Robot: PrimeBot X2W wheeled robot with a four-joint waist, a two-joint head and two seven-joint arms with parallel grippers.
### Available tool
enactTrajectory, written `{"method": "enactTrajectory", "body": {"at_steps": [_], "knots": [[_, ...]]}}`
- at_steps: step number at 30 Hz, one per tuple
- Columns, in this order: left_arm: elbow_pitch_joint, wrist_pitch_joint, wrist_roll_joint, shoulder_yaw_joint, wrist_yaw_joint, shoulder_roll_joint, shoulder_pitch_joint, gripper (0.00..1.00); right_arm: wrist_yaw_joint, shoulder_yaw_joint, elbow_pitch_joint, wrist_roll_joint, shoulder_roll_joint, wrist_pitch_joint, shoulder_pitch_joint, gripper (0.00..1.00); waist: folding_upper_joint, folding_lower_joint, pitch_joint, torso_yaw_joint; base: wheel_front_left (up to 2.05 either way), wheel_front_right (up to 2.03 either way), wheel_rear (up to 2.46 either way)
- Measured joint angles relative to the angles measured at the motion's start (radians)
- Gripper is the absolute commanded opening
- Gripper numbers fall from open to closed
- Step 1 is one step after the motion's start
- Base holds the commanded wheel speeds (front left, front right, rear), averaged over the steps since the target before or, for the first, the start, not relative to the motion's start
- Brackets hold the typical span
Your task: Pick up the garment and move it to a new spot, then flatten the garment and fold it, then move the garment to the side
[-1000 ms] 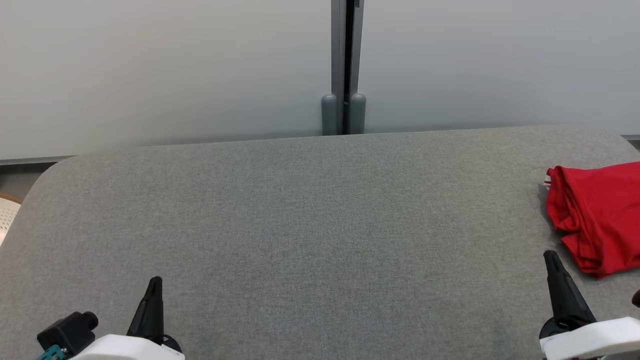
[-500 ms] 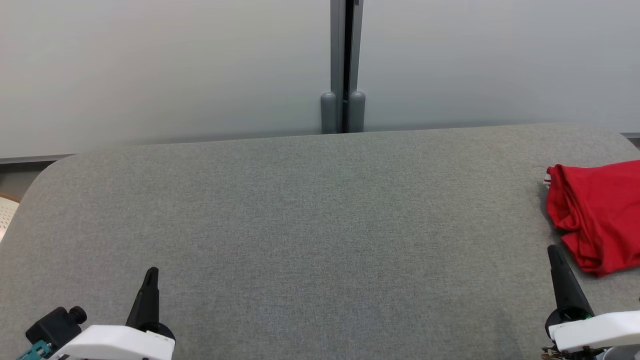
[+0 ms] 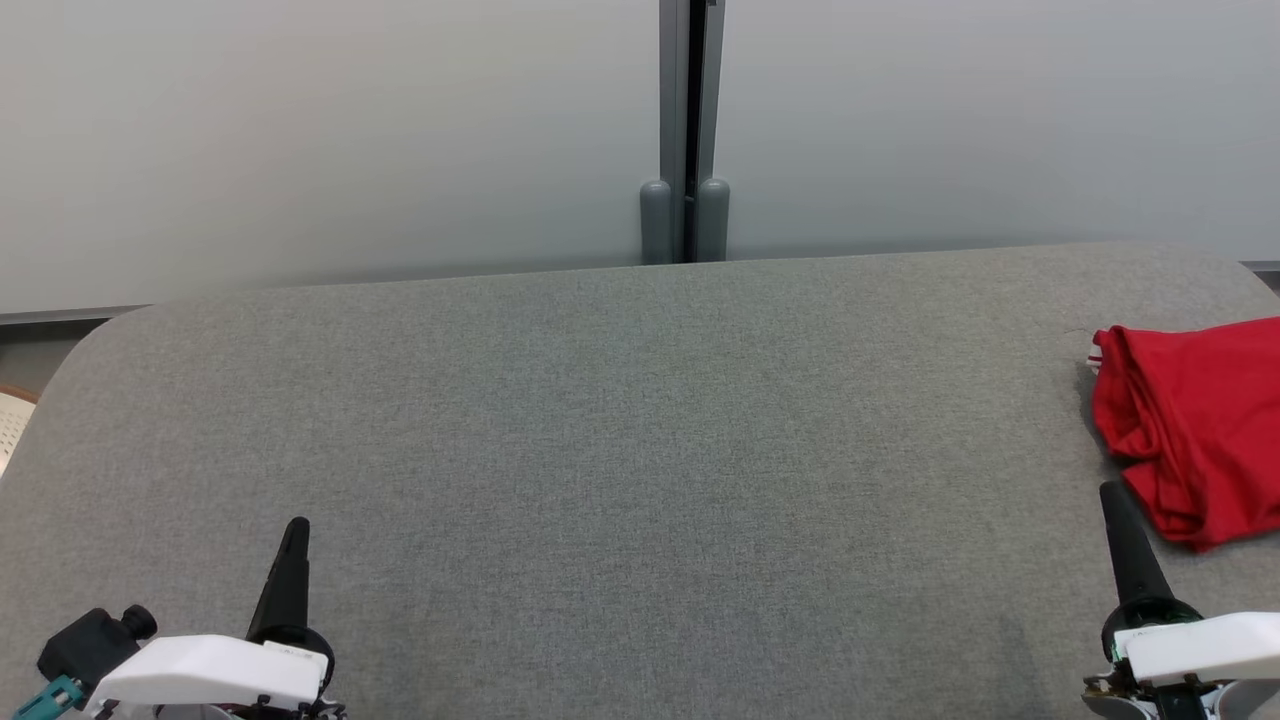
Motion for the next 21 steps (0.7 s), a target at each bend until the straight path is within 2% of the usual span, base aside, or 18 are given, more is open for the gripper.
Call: {"method": "enactTrajectory", "body": {"at_steps": [9, 21], "knots": [[0.019, 0.024, -0.118, 0.031, -0.026, -0.019, -0.022, 0.00, 0.000, -0.015, 0.031, 0.128, 0.011, 0.006, -0.029, 0.00, 0.0000, 0.0000, 0.005, -0.001, 0.00, 0.00, 0.00], [0.037, 0.049, -0.216, 0.059, -0.050, -0.031, -0.044, 0.00, 0.000, -0.025, 0.058, 0.236, 0.016, 0.014, -0.053, 0.00, 0.0000, 0.0000, 0.009, -0.003, 0.00, 0.00, 0.00]]}}
